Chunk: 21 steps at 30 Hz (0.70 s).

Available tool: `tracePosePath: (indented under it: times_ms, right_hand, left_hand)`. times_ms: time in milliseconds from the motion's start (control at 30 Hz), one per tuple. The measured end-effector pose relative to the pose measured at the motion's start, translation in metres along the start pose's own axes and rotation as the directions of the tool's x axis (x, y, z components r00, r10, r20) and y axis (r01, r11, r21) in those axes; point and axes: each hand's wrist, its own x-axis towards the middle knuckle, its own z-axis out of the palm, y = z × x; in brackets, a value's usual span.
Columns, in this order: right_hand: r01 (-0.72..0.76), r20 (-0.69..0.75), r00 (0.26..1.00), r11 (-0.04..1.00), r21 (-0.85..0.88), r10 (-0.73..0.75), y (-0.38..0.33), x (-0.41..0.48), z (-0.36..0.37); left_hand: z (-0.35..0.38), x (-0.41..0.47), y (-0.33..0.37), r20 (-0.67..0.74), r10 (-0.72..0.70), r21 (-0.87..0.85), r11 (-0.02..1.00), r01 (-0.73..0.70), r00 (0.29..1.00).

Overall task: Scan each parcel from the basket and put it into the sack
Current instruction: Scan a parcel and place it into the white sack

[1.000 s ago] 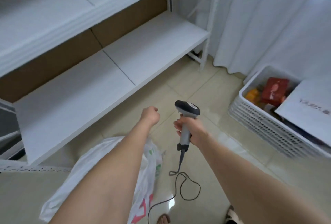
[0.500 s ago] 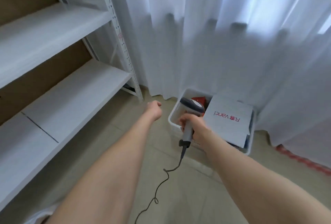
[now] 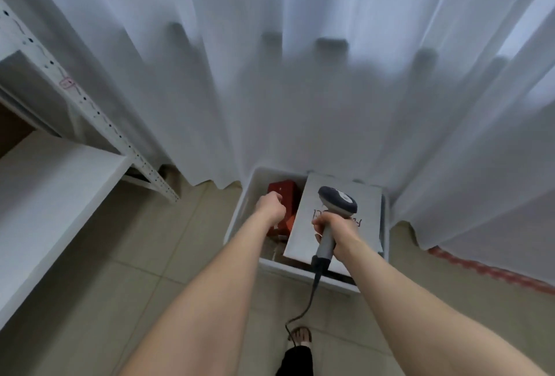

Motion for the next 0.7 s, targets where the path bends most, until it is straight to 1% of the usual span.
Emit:
tracePosePath:
  times_ms: [100,267,367,500,567,633,700]
  right_hand:
    - [-0.048,-0.091,0.995,0.999,0.022,0.05,-0.004,0.056,-0.012]
    - [-0.113,-0.142,0.983,0.992,0.05,0.119,-0.001,0.142,-0.031]
    - [-0.147,-0.155,0.977,0.989,0.024,0.149,0.009,0.2,-0.039]
    - [-0.206,-0.126,0.972,0.978,-0.033,0.2,0.029,0.263,-0.046]
    - [-0.236,-0.117,0.966,0.97,-0.058,0.229,0.041,0.288,-0.049]
    - [-0.259,-0.107,0.962,0.963,-0.073,0.251,0.052,0.306,-0.052]
    - [-0.28,-0.1,0.957,0.957,-0.078,0.272,0.062,0.317,-0.054]
  left_hand:
    - [0.029,0.052,0.003,0.077,-0.045,0.034,0.999,0.043,0.996]
    - [0.089,0.118,-0.005,0.214,-0.136,0.054,0.99,0.128,0.967]
    - [0.127,0.157,-0.019,0.256,-0.205,0.023,0.978,0.206,0.945]
    - [0.171,0.198,-0.051,0.263,-0.246,-0.059,0.961,0.27,0.933]
    - [0.193,0.217,-0.068,0.286,-0.282,-0.093,0.943,0.319,0.916]
    - [0.212,0.227,-0.08,0.318,-0.341,-0.071,0.922,0.38,0.885]
    - [0.226,0.231,-0.09,0.313,-0.381,-0.025,0.912,0.409,0.87]
